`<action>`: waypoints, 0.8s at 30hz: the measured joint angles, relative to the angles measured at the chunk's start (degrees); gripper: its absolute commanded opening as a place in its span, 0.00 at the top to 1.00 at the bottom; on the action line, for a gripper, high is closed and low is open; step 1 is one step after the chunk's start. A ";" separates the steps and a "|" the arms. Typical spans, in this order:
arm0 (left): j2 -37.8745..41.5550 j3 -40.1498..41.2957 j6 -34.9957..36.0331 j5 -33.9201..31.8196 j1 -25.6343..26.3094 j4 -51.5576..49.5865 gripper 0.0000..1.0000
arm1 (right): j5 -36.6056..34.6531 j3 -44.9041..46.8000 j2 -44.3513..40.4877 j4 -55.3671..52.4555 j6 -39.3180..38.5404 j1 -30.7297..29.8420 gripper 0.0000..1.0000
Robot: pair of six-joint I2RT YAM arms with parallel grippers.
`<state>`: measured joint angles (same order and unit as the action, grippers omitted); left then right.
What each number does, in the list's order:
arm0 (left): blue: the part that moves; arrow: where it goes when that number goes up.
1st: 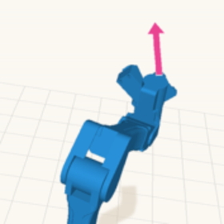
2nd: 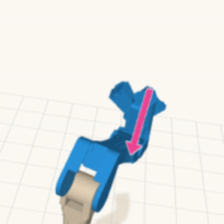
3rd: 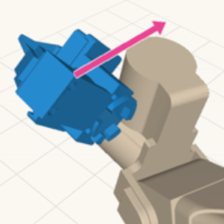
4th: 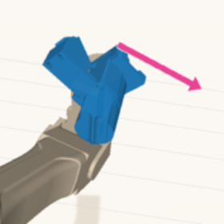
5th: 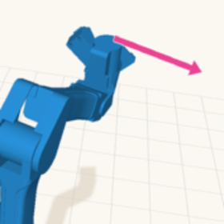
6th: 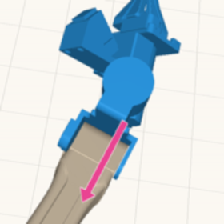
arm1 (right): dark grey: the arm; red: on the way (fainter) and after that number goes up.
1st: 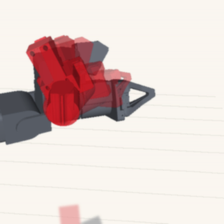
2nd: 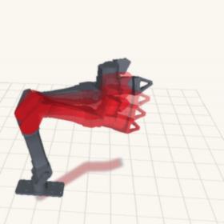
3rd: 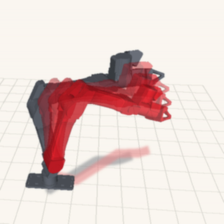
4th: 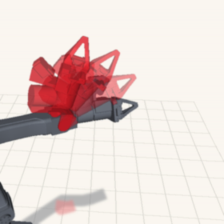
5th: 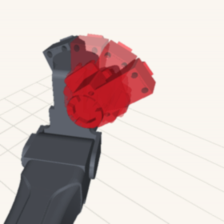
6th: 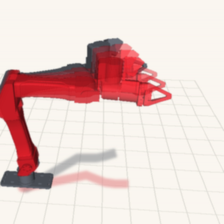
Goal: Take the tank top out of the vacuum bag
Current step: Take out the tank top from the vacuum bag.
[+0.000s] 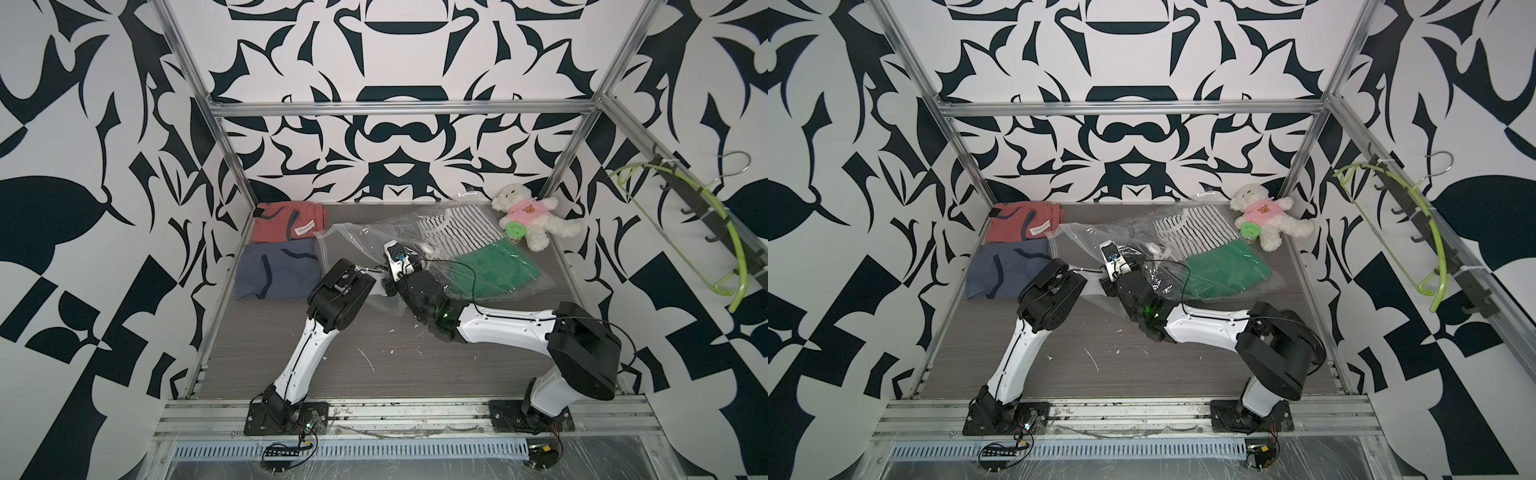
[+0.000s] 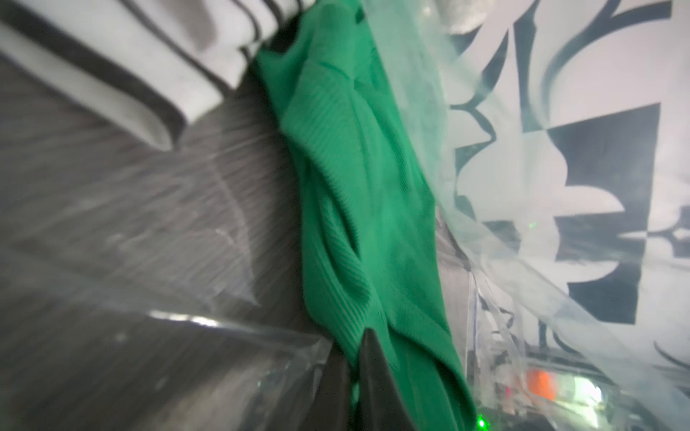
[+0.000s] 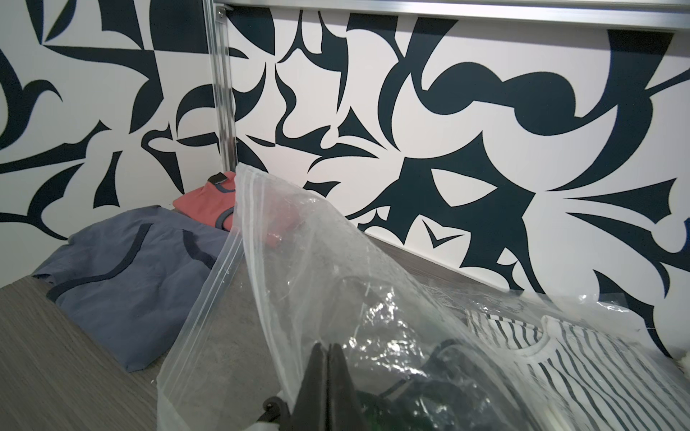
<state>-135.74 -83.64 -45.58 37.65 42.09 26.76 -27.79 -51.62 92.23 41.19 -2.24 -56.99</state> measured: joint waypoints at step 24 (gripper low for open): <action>3.61 2.54 0.42 -5.75 -0.52 -6.84 1.00 | -1.79 8.09 -2.05 7.58 2.25 -0.98 1.00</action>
<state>-132.14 -81.10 -45.17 31.90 41.56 19.92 -29.58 -43.53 90.17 48.77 0.01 -57.98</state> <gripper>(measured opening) 0.062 0.046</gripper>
